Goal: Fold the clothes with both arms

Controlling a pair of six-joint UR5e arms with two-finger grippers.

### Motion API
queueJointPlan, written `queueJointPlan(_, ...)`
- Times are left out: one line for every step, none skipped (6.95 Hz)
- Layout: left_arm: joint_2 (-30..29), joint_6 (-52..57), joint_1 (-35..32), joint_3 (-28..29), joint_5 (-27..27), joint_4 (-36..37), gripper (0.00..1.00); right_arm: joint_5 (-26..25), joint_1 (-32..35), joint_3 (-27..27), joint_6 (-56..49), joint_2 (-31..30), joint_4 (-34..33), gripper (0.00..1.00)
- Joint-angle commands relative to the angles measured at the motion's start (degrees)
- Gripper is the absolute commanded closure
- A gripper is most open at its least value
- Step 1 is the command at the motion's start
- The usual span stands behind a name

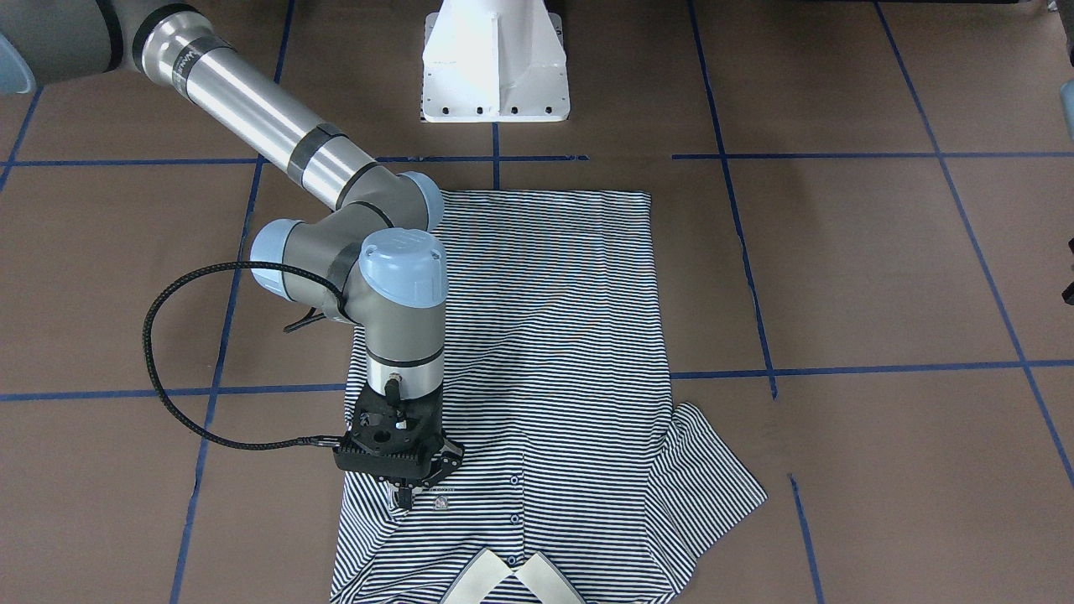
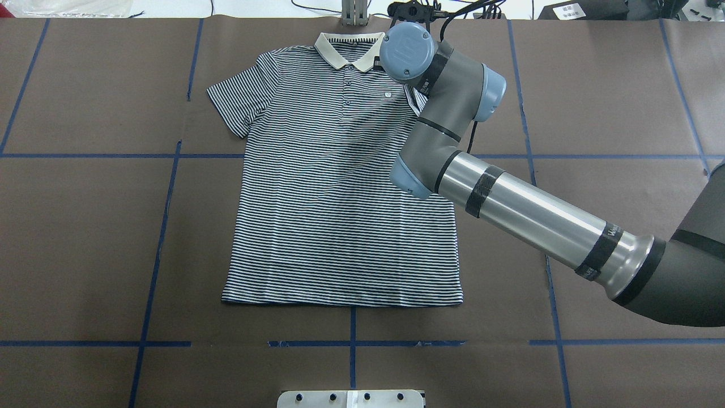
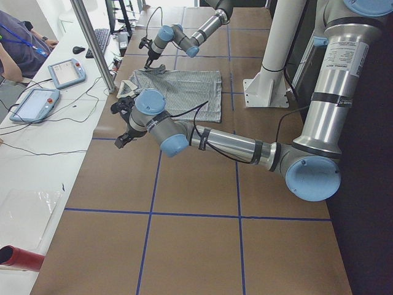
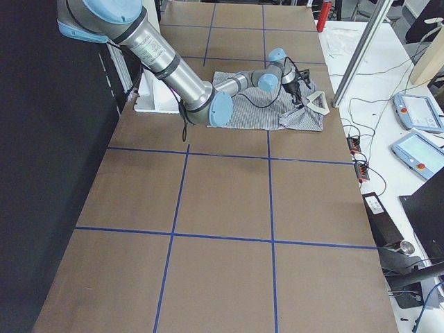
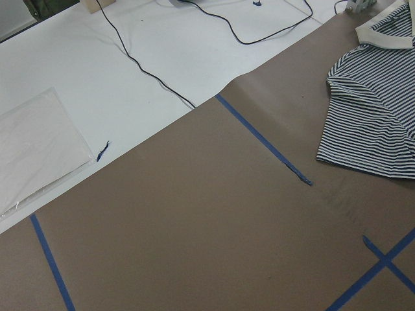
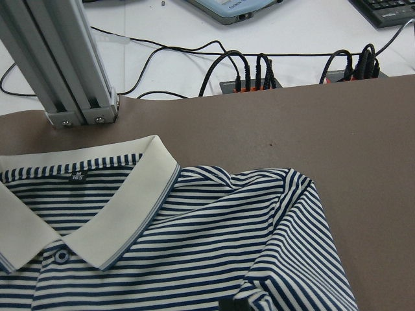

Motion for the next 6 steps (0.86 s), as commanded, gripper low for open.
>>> queueJointPlan(0.0, -0.1, 0.0, 0.0, 0.0, 0.0, 0.00, -0.2, -0.5, -0.4, 0.1, 0.1, 0.1, 0.24)
queueJointPlan(0.0, 0.0, 0.1, 0.0, 0.0, 0.0, 0.00, -0.2, -0.6, -0.7, 0.1, 0.2, 0.1, 0.00)
queueJointPlan(-0.3, 0.0, 0.1, 0.4, 0.0, 0.0, 0.00, 1.0, 0.2, -0.8, -0.3, 2.3, -0.7, 0.00)
queueJointPlan(-0.8, -0.4, 0.2, 0.7, 0.0, 0.0, 0.00, 8.6, 3.5, -0.7, -3.3, 4.8, -4.6, 0.00)
queueJointPlan(-2.7, -5.0, 0.3, 0.7, 0.0, -0.1, 0.00, 15.2, 7.5, 1.2, -9.2, 4.7, -8.4, 0.00)
queueJointPlan(-4.7, -10.2, 4.3, -0.2, 0.4, -1.4, 0.00, 20.8, 11.6, 4.2, -15.4, 2.3, -9.9, 0.00)
